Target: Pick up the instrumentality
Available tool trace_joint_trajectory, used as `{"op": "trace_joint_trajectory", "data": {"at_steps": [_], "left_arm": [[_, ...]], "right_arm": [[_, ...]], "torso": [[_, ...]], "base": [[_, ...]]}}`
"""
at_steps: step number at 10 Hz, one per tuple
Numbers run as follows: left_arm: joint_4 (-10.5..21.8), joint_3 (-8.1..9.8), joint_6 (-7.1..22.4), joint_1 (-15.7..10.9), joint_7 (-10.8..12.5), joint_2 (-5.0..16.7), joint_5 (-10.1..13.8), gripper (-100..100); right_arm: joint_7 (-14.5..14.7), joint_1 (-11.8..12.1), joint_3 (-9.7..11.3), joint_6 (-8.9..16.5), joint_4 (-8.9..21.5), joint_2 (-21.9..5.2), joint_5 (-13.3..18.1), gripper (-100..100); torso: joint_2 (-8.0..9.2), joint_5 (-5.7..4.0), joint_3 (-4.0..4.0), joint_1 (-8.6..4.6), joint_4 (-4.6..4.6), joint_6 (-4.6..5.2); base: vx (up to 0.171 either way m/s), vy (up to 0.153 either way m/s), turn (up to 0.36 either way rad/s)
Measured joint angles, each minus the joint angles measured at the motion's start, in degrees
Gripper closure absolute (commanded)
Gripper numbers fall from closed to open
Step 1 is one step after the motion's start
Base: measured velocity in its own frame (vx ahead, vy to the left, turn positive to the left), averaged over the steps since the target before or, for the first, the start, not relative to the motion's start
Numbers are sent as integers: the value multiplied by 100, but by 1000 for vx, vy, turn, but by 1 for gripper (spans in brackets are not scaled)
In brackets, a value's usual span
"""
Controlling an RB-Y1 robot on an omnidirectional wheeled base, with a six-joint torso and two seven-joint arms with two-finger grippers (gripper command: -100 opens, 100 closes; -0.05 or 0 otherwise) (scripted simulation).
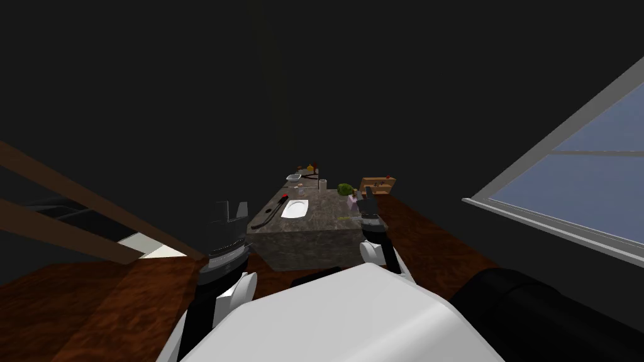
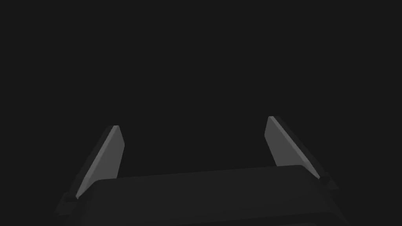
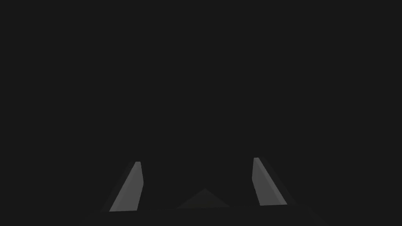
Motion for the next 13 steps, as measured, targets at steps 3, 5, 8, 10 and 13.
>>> {"op": "trace_joint_trajectory", "data": {"at_steps": [3,5,8,10,13], "left_arm": [[0,-1,0,-1,0,0,0,0],[0,-1,0,-1,0,-1,0,0],[0,-1,0,-1,0,-1,0,0],[0,0,0,0,0,-1,0,0],[0,-1,0,-1,0,0,0,0]], "right_arm": [[158,90,-46,-6,291,-412,106,-100],[370,283,-44,-89,641,-728,249,-100],[614,447,-155,-119,1108,-1166,382,-100],[860,612,-152,-149,1413,-1382,523,-100],[1144,842,-189,-236,1892,-1693,691,-100]], "torso": [[16,3,9,17,3,-2],[21,5,12,21,4,-1],[15,5,9,22,3,-1],[19,6,11,25,5,1],[16,5,9,19,4,-1]], "base": [[-42,53,151],[-57,71,201],[-38,75,145],[-40,72,151],[-29,59,118]]}}
